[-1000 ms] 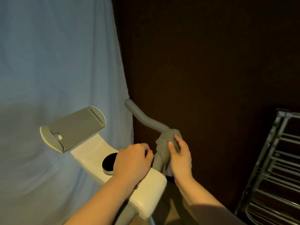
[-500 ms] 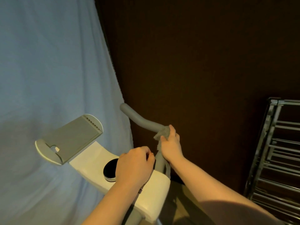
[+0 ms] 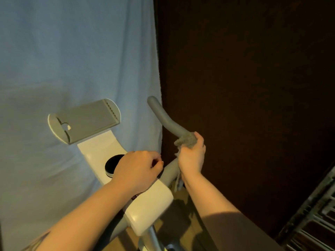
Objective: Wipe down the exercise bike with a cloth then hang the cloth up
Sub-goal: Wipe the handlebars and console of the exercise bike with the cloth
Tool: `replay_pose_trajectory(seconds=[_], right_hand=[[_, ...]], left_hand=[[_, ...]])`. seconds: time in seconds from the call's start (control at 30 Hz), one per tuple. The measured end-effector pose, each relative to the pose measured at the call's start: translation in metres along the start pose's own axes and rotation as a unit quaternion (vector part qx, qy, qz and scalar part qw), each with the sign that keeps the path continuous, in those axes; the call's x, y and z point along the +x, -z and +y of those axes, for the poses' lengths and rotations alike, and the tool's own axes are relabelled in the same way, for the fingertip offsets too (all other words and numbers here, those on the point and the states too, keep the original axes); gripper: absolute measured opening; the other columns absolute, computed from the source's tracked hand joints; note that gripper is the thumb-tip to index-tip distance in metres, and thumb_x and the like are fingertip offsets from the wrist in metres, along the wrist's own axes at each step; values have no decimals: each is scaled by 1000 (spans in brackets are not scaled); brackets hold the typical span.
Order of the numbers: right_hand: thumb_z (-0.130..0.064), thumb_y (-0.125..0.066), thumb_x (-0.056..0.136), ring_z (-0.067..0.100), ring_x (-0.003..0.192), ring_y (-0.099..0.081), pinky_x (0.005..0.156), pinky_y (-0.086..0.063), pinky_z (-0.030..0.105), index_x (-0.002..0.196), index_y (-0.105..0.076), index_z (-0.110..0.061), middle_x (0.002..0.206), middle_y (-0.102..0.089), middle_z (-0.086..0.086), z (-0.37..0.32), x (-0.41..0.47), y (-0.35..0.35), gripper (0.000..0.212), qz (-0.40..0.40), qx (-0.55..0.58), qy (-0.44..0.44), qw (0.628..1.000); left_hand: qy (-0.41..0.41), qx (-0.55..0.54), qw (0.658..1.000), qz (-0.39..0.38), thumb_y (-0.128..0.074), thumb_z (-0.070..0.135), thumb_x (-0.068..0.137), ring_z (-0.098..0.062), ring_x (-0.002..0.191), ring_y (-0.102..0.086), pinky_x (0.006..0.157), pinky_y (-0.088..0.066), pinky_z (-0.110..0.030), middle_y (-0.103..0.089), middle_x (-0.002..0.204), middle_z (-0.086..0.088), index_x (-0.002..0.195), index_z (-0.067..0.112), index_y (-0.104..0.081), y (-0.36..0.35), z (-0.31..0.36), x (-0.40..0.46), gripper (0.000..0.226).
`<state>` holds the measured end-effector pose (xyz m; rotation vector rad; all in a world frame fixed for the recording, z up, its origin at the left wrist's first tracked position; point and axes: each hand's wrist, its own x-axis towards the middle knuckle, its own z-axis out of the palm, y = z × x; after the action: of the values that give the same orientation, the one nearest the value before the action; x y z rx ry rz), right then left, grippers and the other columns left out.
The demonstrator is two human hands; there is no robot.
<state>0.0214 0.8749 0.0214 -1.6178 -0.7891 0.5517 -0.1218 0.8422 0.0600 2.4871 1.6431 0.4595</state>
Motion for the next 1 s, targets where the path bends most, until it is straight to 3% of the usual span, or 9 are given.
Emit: replay_pose_trajectory(seconds=[0.2, 0.37, 0.43, 0.5, 0.57, 0.67, 0.77, 0.9, 1.0], right_hand=[[-12, -53, 97, 23, 132, -44, 94, -39, 27, 151, -23, -31, 152, -31, 2, 0, -16, 0, 64, 1, 146, -66, 987], [-3, -44, 98, 31, 135, -38, 106, -40, 50, 152, 1, -41, 157, -22, 3, -1, -46, 8, 80, -110, 220, -172, 954], [-5, -48, 97, 31, 128, -46, 93, -49, 51, 152, -8, -42, 151, -34, 6, -7, -46, 23, 77, -145, 244, -201, 938], [-8, -47, 100, 27, 116, -55, 78, -53, 40, 152, -22, -36, 141, -47, 9, -10, -50, 40, 64, -185, 275, -208, 920], [-4, -45, 100, 28, 119, -54, 86, -52, 43, 151, -25, -33, 142, -47, 10, -4, -57, 52, 62, -207, 291, -199, 913], [-3, -50, 97, 24, 134, -43, 107, -41, 51, 151, -23, -36, 150, -39, 3, 9, -65, 52, 68, -178, 233, -134, 947], [-13, -66, 89, 19, 134, -42, 106, -43, 49, 150, -21, -37, 147, -41, -2, 20, -71, 50, 79, -120, 175, -75, 974], [-26, -77, 80, 13, 128, -45, 103, -47, 45, 140, -25, -54, 141, -43, -8, 28, -69, 49, 84, -90, 145, -24, 985], [-32, -78, 78, 6, 135, -31, 106, -36, 32, 143, -25, -50, 145, -30, -15, 29, -66, 53, 86, -101, 124, -6, 987]], left_hand=[[28, 1, 1000, 9, -45, 40, 97, -4, 72, -57, 52, -34, -16, -67, 85, 14, 98, 38, -66, 0, 0, 5, 22], [33, -22, 999, 26, -45, 37, 98, -10, 75, -60, 61, -48, -27, -67, 84, 9, 99, 32, -66, 0, -1, 5, 22], [24, -30, 999, 26, -45, 37, 98, -10, 74, -59, 63, -49, -29, -66, 83, 9, 99, 32, -66, 0, -2, 4, 22], [11, -28, 999, 25, -43, 38, 98, -10, 73, -59, 63, -50, -30, -66, 83, 9, 99, 33, -66, 0, -4, 5, 23], [-2, -25, 999, 20, -42, 38, 98, -10, 74, -60, 65, -51, -32, -67, 85, 9, 98, 35, -66, -1, -4, 4, 24], [-10, -35, 999, 19, -43, 39, 97, -11, 79, -61, 69, -52, -33, -68, 90, 10, 99, 36, -65, -2, -5, 3, 23], [-15, -36, 999, 18, -42, 39, 97, -11, 77, -61, 67, -52, -34, -68, 87, 11, 98, 37, -65, -2, -4, 3, 23], [-16, -47, 999, 12, -43, 37, 98, -8, 67, -58, 57, -47, -29, -64, 76, 12, 96, 37, -64, -1, -3, 3, 22], [-21, -39, 999, 13, -42, 37, 99, -8, 66, -58, 57, -47, -28, -64, 75, 11, 96, 36, -65, 0, -3, 2, 22]])
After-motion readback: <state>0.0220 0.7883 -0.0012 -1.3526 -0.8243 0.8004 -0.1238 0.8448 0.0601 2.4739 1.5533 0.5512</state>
